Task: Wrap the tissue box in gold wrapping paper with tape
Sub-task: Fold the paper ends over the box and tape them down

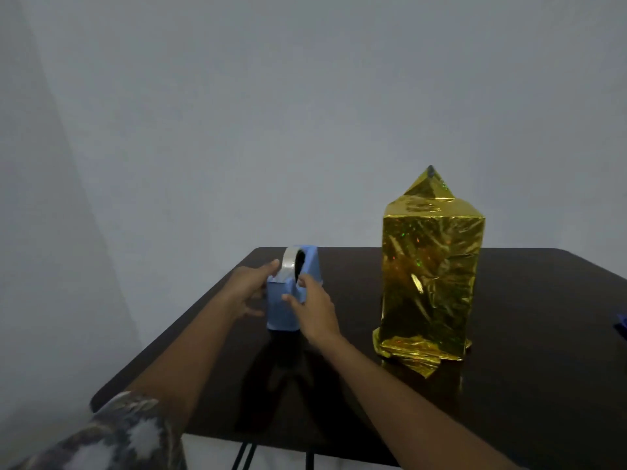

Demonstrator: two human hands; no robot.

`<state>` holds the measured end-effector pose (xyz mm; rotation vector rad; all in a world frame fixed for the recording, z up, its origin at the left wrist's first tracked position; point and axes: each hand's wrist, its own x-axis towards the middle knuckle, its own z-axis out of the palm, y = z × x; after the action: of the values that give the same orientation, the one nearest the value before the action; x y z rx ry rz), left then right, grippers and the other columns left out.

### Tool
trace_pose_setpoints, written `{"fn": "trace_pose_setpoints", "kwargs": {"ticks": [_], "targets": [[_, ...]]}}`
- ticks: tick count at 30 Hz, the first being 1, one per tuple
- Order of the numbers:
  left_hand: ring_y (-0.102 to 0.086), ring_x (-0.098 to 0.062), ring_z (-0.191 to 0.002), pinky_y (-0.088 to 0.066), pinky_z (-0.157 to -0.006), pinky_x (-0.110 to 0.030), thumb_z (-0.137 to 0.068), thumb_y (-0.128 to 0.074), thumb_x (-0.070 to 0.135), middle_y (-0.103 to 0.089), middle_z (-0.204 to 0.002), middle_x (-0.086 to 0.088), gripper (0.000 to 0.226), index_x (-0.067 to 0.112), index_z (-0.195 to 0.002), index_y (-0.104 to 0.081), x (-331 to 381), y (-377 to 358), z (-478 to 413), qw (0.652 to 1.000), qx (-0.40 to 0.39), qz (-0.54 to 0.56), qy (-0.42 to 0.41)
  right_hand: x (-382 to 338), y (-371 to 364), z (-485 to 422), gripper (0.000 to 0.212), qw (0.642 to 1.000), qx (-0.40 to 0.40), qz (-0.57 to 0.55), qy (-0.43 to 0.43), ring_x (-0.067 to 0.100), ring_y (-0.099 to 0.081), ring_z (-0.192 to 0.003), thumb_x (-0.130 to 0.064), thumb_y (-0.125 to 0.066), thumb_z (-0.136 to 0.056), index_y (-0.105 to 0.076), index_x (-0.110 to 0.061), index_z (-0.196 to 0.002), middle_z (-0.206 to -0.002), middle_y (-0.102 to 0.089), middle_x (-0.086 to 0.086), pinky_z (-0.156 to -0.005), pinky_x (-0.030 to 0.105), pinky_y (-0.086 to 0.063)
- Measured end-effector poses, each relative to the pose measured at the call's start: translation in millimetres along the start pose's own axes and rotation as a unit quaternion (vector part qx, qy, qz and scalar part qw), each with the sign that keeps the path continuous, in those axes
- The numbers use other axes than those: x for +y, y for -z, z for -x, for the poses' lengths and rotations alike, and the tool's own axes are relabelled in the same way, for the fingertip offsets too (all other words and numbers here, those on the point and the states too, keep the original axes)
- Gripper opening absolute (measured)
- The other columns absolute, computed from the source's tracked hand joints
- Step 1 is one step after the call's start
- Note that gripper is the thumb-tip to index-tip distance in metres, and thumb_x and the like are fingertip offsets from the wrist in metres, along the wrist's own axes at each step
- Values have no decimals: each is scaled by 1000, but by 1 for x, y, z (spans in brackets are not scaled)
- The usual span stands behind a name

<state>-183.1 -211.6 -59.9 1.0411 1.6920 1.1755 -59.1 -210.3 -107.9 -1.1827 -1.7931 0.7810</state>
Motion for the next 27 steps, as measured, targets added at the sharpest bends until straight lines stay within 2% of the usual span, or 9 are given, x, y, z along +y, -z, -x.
{"fn": "trace_pose_setpoints", "kwargs": {"ticks": [5, 9, 12, 14, 16, 18, 20, 23, 27], "targets": [[-57, -31, -107, -51, -66, -45, -80, -74, 21, -59, -117, -16, 47, -4, -116, -56, 7, -1, -14, 999, -8, -13, 34, 9, -13, -20, 42, 999, 15, -18, -31, 23, -53, -116, -31, -59, -91, -54, -13, -129, -127, -58, 6, -86, 31, -44], [-54, -27, -100, -50, -82, -51, -85, -69, 18, -55, -102, -9, 19, 4, -92, -59, 16, -1, -16, 995, -42, -23, 85, 15, -12, -25, 39, 999, 23, -7, -25, 26, -56, -109, -33, -65, -86, -62, -15, -121, -117, -62, 8, -81, 35, -48], [-59, -22, -91, -51, -73, -55, -84, -69, 19, -59, -100, -5, 15, 10, -94, -64, 20, 4, -18, 996, -45, 6, 77, 16, -12, -23, 36, 999, 36, 14, -17, 28, -57, -106, -35, -66, -85, -64, -16, -116, -114, -63, 10, -81, 41, -51], [-58, -18, -85, -52, -75, -56, -84, -67, 18, -59, -97, -3, 10, 10, -90, -65, 19, 5, -16, 996, -45, 36, 66, 15, -12, -23, 35, 998, 50, 23, -12, 29, -57, -104, -35, -66, -86, -65, -15, -114, -111, -63, 11, -78, 41, -51], [-58, -18, -88, -54, -74, -51, -84, -66, 13, -59, -95, -5, 4, 9, -86, -64, 10, 6, -12, 995, -39, 79, 52, 15, -14, -23, 34, 998, 57, 19, -12, 29, -58, -104, -35, -65, -86, -65, -16, -114, -110, -63, 10, -76, 40, -51], [-58, -20, -100, -55, -66, -44, -82, -69, 10, -63, -97, -8, 6, 8, -86, -64, -8, 5, -12, 992, -22, 119, 27, 16, -14, -22, 33, 998, 61, 9, -13, 28, -58, -104, -34, -65, -87, -65, -16, -115, -110, -63, 9, -75, 39, -51], [-58, -20, -108, -56, -64, -41, -78, -74, 12, -65, -104, -11, 20, 4, -95, -67, -26, 2, -10, 988, 0, 152, 4, 17, -13, -22, 35, 998, 58, 2, -10, 28, -58, -103, -33, -65, -87, -64, -16, -117, -112, -63, 10, -76, 37, -50], [-61, -17, -100, -58, -65, -41, -76, -77, 20, -66, -109, -11, 36, 1, -105, -68, -43, -8, -9, 981, 50, 184, -18, 18, -11, -21, 35, 999, 40, -11, 4, 29, -57, -105, -29, -64, -88, -63, -12, -119, -115, -62, 13, -82, 40, -50], [-59, -11, -79, -58, -68, -39, -78, -76, 24, -64, -84, -4, 19, 6, -79, -68, -49, -25, -7, 972, 125, 192, -47, 24, -6, -25, 37, 1000, -1, -20, 24, 29, -55, -113, -26, -62, -90, -60, -11, -124, -122, -61, 13, -92, 42, -47]]}}
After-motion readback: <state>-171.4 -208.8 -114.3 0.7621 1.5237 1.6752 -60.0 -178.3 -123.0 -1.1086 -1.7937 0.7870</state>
